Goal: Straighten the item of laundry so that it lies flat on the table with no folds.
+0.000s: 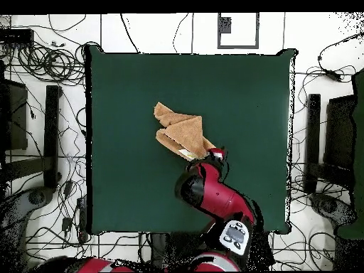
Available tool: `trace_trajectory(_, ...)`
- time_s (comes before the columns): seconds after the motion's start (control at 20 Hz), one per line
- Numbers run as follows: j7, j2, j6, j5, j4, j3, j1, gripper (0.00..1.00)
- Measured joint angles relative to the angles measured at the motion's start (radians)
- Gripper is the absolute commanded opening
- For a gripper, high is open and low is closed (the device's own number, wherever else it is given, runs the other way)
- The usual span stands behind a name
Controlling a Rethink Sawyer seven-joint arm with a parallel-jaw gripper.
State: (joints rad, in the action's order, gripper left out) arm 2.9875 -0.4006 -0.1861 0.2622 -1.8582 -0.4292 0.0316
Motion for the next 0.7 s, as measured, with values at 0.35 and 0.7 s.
trace_trajectory(0.35,0.000,0.012,-0.037,-0.004,-0.020,0.060,-0.037,1.00)
trace_trajectory(0.7,0.000,-0.133,0.068,-0.039,-0.123,0.288,-0.250,1.00)
